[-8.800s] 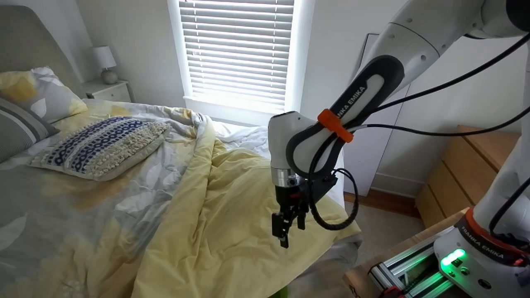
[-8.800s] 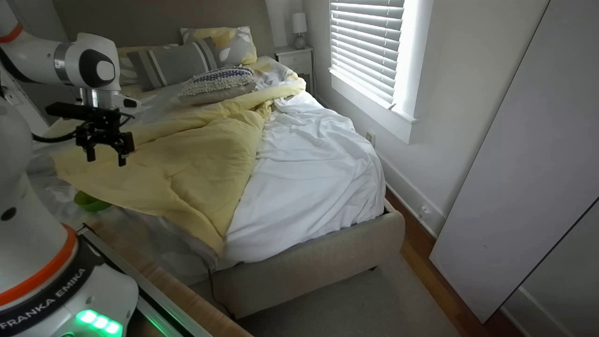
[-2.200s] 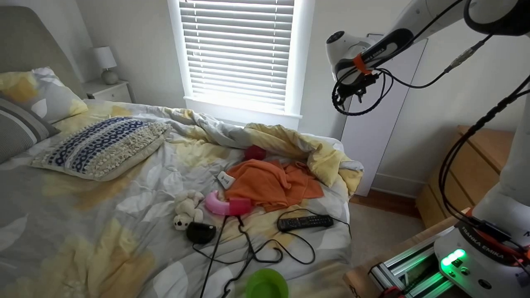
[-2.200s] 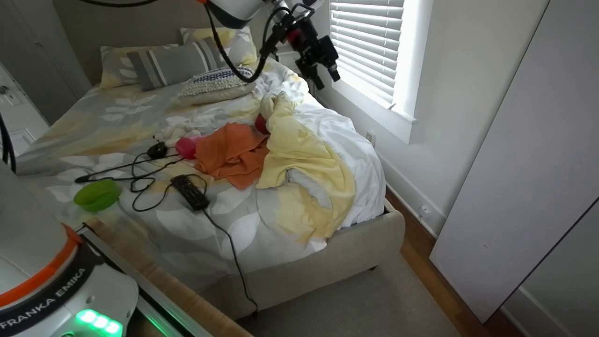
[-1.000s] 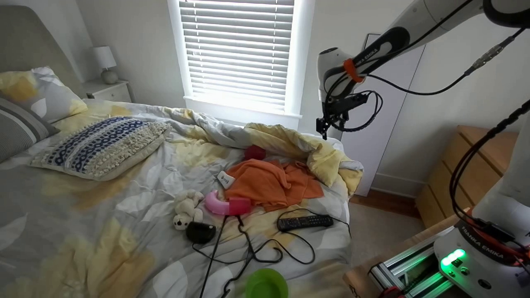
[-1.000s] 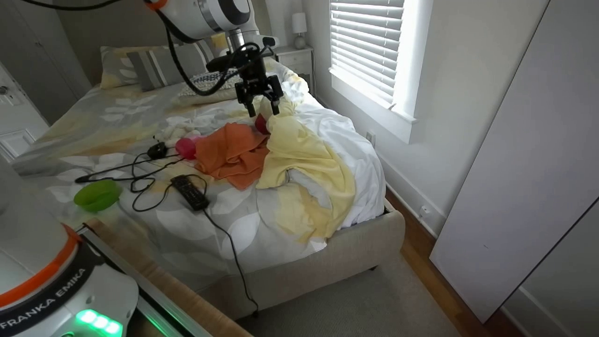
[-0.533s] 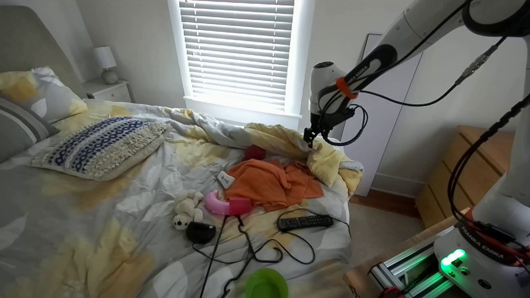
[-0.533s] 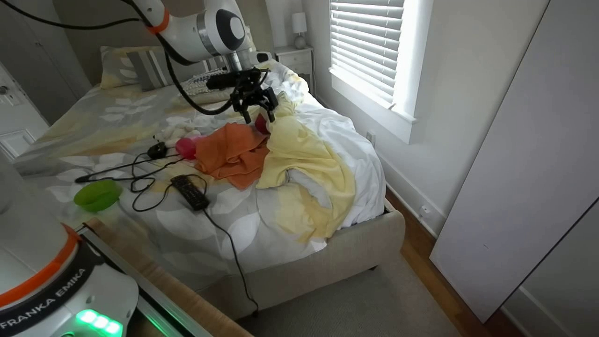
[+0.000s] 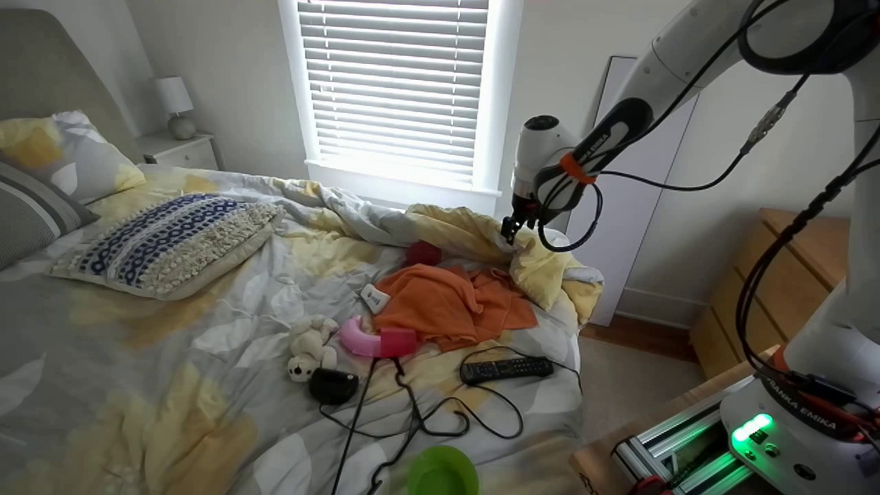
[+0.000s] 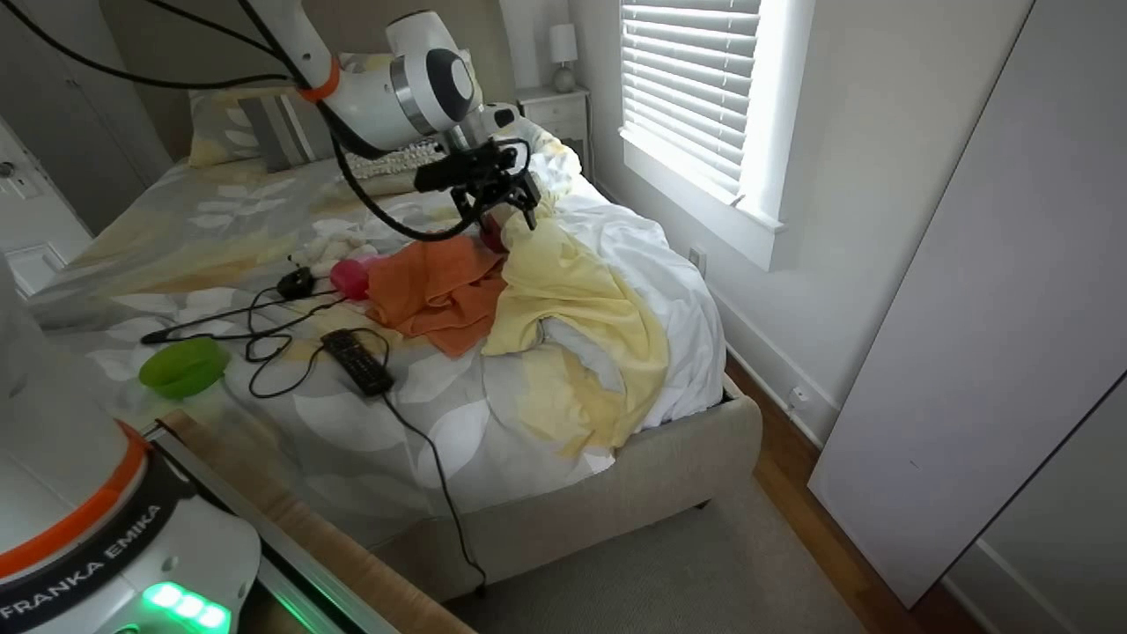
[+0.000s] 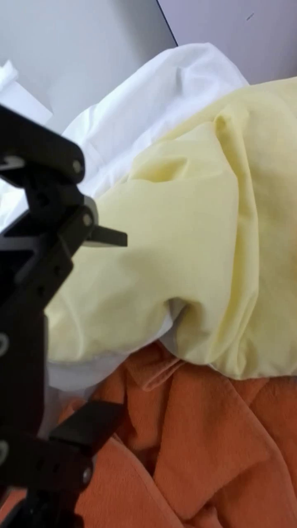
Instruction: Spread the blanket over the corner of the bed
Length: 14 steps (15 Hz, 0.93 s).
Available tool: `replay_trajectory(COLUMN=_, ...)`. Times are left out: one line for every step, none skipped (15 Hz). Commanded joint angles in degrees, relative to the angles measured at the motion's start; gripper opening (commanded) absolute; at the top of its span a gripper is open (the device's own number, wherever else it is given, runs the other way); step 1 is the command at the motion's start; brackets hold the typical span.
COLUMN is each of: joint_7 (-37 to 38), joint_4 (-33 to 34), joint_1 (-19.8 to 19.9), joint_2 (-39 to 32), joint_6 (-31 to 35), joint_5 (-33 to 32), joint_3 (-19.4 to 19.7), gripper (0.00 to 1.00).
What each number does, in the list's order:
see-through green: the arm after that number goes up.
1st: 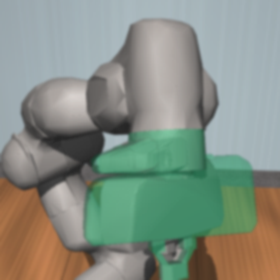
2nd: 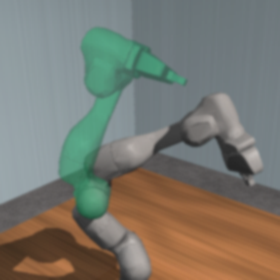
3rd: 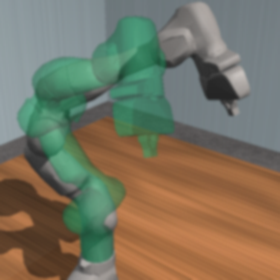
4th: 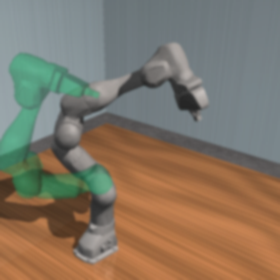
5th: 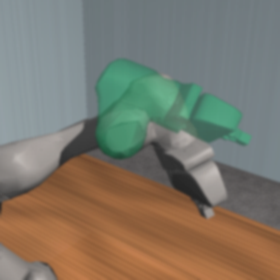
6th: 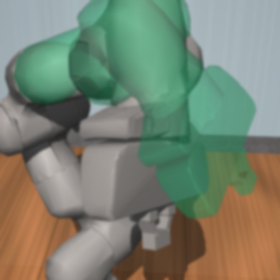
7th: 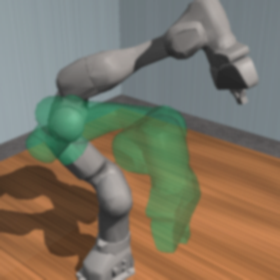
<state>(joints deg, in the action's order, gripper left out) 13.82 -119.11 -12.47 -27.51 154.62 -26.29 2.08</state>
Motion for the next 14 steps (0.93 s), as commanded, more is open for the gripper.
replay_trajectory(joint_7=0.2, joint_4=0.2, joint_1=-2.6, joint_2=-2.2, joint_6=4.5, joint_5=-3.0, joint_3=3.6, gripper=0.69)
replay_trajectory(joint_7=-0.1, joint_4=0.0, joint_1=-2.8, joint_2=-2.5, joint_6=5.2, joint_5=-2.8, joint_3=3.9, gripper=0.63)
replay_trajectory(joint_7=-0.2, joint_4=0.1, joint_1=-3.1, joint_2=-2.8, joint_6=5.8, joint_5=-2.8, joint_3=4.4, gripper=0.53)
replay_trajectory(joint_7=-0.7, joint_4=0.2, joint_1=-3.1, joint_2=-3.1, joint_6=5.8, joint_5=-2.3, joint_3=4.4, gripper=0.45)
replay_trajectory(joint_7=-1.0, joint_4=0.3, joint_1=-3.2, joint_2=-3.3, joint_6=5.8, joint_5=-1.9, joint_3=4.5, gripper=0.39)
replay_trajectory(joint_7=-1.3, joint_4=0.5, joint_1=-3.3, joint_2=-3.4, joint_6=5.5, joint_5=-1.8, joint_3=4.6, gripper=0.31)
replay_trajectory(joint_7=-1.6, joint_4=1.1, joint_1=-3.3, joint_2=-3.5, joint_6=5.0, joint_5=-1.7, joint_3=4.7, gripper=0.23)
replay_trajectory(joint_7=-1.8, joint_4=1.7, joint_1=-3.3, joint_2=-3.5, joint_6=4.6, joint_5=-1.8, joint_3=4.9, gripper=0.15)
replay_trajectory(joint_7=-2.2, joint_4=2.9, joint_1=-3.1, joint_2=-3.7, joint_6=3.9, joint_5=-1.6, joint_3=5.0, gripper=0.08)
replay_trajectory(joint_7=-2.4, joint_4=4.1, joint_1=-3.1, joint_2=-3.9, joint_6=3.3, joint_5=-1.6, joint_3=5.4, gripper=0.01)
replay_trajectory(joint_7=-2.6, joint_4=5.5, joint_1=-3.1, joint_2=-4.2, joint_6=3.2, joint_5=-1.9, joint_3=5.9, gripper=0.00)
replay_trajectory(joint_7=-2.7, joint_4=7.0, joint_1=-2.9, joint_2=-4.6, joint_6=3.0, joint_5=-1.7, joint_3=6.3, gripper=0.00)
replay_trajectory(joint_7=-2.1, joint_4=8.7, joint_1=-3.5, joint_2=-5.2, joint_6=3.2, joint_5=-2.9, joint_3=7.7, gripper=0.00)
replay_trajectory(joint_7=-1.3, joint_4=11.0, joint_1=-4.4, joint_2=-6.1, joint_6=3.0, joint_5=-4.3, joint_3=9.5, gripper=0.01)
